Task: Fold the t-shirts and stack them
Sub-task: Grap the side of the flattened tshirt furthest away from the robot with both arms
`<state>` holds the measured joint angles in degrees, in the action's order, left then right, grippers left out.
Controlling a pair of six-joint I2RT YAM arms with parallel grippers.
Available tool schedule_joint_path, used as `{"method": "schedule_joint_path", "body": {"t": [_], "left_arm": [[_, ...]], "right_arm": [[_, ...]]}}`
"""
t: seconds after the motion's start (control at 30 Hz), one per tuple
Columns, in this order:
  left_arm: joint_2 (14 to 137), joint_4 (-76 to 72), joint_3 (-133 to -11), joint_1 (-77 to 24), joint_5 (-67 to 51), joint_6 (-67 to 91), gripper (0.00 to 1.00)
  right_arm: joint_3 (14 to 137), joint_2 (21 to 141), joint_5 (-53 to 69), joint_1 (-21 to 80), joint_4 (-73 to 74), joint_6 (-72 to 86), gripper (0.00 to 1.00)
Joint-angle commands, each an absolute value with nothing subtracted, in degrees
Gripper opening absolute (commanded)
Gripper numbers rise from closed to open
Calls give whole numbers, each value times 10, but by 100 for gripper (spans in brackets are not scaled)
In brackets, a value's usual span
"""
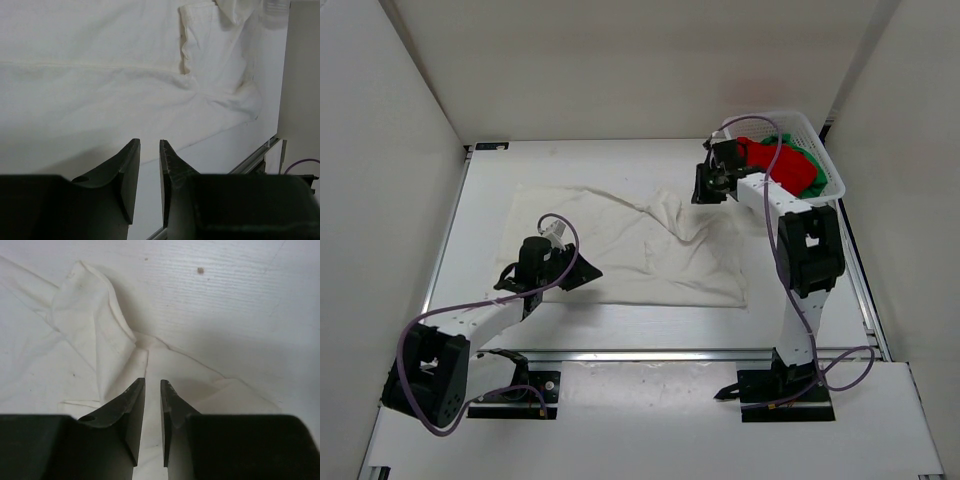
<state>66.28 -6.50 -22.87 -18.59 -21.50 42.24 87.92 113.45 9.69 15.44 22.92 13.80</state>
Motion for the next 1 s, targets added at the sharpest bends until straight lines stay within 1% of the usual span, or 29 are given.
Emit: {"method": "schedule_joint_path", "body": {"t": [0.0, 0.13, 0.23, 0.5, 0.73, 0.8, 0.97], "left_arm": [[665, -69, -234, -187, -217, 413, 33], [678, -75, -239, -190, -222, 414, 33], [684, -74, -242, -194, -217, 413, 33], [687, -76, -242, -190, -217, 414, 33], [690, -75, -244, -185, -220, 410, 33], [689, -76, -245, -181, -220, 413, 33], [692, -71, -244, -177, -219, 412, 33]], "right_arm": [[889, 1153, 127, 165, 200, 147, 18], [901, 1182, 134, 168, 213, 157, 17], [901, 1191, 150, 170, 193, 157, 19], [934, 1223, 141, 168, 201, 163, 23], [982, 1256, 140, 174, 226, 163, 21], [995, 1265, 135, 171, 242, 161, 23], [1004, 1267, 92, 176, 262, 149, 23]]}}
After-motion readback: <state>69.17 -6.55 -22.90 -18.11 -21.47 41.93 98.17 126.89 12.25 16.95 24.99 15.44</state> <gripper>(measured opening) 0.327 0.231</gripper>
